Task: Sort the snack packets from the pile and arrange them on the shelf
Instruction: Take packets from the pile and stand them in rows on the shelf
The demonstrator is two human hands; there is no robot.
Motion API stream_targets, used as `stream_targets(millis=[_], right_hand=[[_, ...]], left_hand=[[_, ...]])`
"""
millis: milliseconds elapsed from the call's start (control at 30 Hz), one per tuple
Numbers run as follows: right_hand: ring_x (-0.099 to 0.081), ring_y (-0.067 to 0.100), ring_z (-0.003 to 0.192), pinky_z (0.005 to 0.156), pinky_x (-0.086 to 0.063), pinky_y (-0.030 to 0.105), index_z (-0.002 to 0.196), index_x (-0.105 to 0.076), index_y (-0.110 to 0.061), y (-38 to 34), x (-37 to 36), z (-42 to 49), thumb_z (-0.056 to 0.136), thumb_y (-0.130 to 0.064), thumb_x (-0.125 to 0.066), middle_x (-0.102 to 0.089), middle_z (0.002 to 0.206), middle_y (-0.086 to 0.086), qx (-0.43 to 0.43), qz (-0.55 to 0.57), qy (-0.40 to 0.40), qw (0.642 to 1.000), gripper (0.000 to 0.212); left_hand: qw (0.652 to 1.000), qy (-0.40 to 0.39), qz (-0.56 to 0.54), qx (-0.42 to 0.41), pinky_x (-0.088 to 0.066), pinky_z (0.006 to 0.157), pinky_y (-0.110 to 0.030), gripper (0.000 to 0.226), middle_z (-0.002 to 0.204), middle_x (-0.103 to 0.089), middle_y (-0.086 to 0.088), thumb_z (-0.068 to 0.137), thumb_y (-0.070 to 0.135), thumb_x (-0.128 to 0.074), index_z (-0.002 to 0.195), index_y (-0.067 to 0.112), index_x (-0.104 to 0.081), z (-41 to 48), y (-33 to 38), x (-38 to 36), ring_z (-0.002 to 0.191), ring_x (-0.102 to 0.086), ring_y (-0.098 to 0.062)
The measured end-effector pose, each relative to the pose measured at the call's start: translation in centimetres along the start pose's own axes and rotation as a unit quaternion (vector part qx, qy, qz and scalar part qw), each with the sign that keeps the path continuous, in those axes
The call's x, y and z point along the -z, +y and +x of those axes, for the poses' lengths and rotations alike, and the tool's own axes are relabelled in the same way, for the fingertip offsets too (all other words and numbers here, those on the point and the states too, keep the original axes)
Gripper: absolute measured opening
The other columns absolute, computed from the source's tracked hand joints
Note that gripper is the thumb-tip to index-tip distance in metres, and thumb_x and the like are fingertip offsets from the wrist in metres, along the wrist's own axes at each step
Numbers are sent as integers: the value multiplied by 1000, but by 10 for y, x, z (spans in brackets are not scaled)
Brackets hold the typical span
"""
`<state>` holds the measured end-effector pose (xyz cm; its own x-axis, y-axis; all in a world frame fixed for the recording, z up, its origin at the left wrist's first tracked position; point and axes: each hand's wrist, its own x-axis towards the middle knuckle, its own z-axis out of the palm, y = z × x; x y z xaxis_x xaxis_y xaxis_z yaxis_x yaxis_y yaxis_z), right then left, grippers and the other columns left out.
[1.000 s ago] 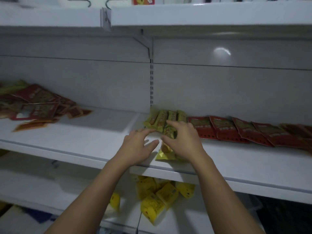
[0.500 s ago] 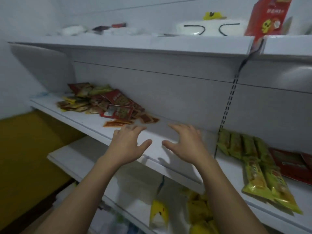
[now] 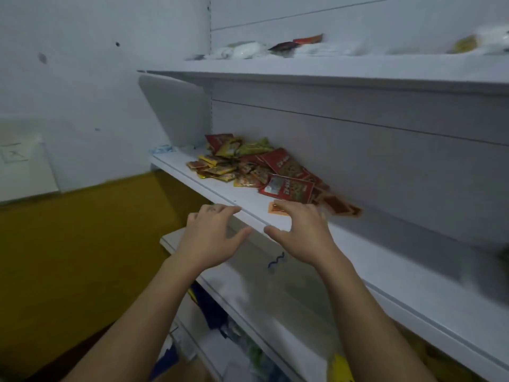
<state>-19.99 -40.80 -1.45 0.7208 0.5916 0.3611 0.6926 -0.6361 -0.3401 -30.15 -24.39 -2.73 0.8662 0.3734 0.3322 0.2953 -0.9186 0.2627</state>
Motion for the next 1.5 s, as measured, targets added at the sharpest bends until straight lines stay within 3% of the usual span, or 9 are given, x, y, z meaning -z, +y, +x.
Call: stream_targets(millis=[567,867,1000,1300,1500], right_hand=[[-32,22,139,110,-22,42,147,-40,-32,-43,-94,149,91,-52,-56,-41,152,-7,19,7,-33,999,61],[-40,26,133,107,-30,44,141,-48,-33,-26,-145,283,88,-52,-60,-49,145,-4,-39,32,-29,998,58],[-52,23,125,101,-44,40,140,-51,-30,-16,-150,330,84,-51,-65,-56,139,-3,-57,44,-25,997,62],[-49,25,128,107,-39,41,140,-50,-24,8,-146,388,92,-46,-59,-53,141,1,-120,-18,-61,991,53],[-61,26,111,89,-48,36,131,-57,-18,31,-146,417,90,-45,-61,-63,126,4,-179,-43,-16,983,49]], left_hand=[[1000,-9,-17,19,-29,108,-41,55,146,-46,6,96,57,-43,145,33,-41,109,-109,-30,136,-34,-19],[1000,-8,-1,-20,-36,102,-43,50,139,-55,2,95,53,-49,139,29,-51,247,-166,-53,130,-43,-24],[999,1,-2,-35,-37,100,-44,49,134,-57,0,94,54,-50,137,29,-53,297,-185,-62,127,-45,-25],[995,-2,-22,-93,-41,99,-43,49,127,-61,-2,94,53,-51,134,26,-56,394,-192,-77,120,-50,-26],[988,-32,-46,-146,-38,105,-45,47,140,-54,-5,96,44,-55,138,24,-52,459,-191,-89,131,-42,-30]])
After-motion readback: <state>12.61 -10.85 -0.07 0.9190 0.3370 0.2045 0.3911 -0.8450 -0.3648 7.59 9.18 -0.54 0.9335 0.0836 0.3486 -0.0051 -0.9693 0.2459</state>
